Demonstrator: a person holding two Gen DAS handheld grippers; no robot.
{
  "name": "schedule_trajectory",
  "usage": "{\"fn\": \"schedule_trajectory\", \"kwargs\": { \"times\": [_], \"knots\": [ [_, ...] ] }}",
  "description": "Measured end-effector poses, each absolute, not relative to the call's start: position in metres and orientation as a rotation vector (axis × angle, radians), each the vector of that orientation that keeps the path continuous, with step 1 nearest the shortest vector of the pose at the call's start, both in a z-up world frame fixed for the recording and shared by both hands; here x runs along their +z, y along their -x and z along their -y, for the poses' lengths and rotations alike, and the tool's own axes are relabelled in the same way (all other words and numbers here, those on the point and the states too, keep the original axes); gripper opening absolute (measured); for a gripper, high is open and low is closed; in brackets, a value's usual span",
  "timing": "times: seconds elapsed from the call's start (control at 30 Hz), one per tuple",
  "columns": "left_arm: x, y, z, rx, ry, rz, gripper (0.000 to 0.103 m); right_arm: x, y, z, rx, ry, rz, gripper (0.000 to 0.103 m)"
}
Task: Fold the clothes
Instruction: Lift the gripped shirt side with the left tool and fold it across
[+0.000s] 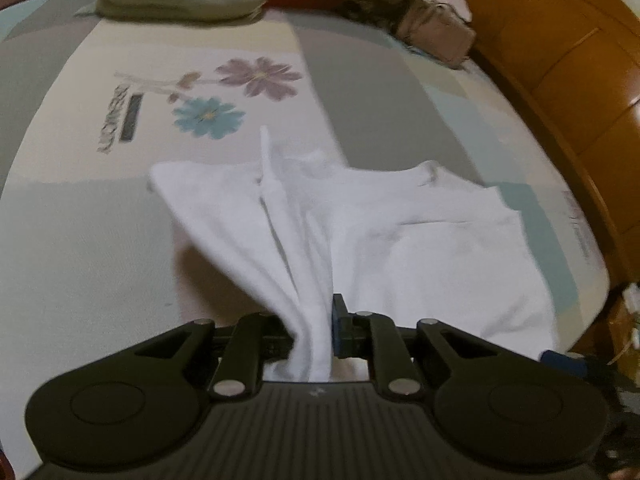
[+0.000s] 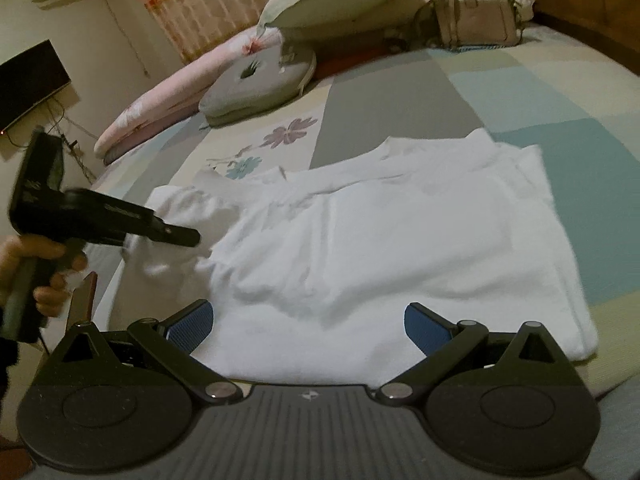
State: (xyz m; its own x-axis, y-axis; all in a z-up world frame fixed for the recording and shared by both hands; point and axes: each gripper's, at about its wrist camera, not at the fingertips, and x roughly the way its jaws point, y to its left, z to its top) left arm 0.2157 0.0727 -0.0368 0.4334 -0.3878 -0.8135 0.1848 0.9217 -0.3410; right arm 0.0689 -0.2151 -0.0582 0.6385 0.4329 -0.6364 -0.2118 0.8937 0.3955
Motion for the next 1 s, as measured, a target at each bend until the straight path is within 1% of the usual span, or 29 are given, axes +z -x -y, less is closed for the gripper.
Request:
{"fn": "schedule_trajectory", "kwargs": {
  "times": [0.23,0.57,0.77,1.0],
  "knots": [
    [0.0,-0.218,-0.035,-0.429,0.179,-1.073,0.013,-0.059,-0.059,0.23,0.361,-0.316,-0.768,0.103],
    [0.026,-0.228,0.017,-0.437,0.103,-1.122,0.013,-0.059,-0.047,0.251,0.371,-0.336,-0.713,0.103],
    [0.032,-0.238,0.052,-0.443,0.077,-1.145,0.013,-0.057,-0.04,0.267,0.366,-0.335,-0.676,0.103],
    [0.023,-0.247,0.09,-0.469,0.081,-1.176,0.013,-0.053,-0.027,0.285,0.335,-0.337,-0.627,0.103]
  ]
}}
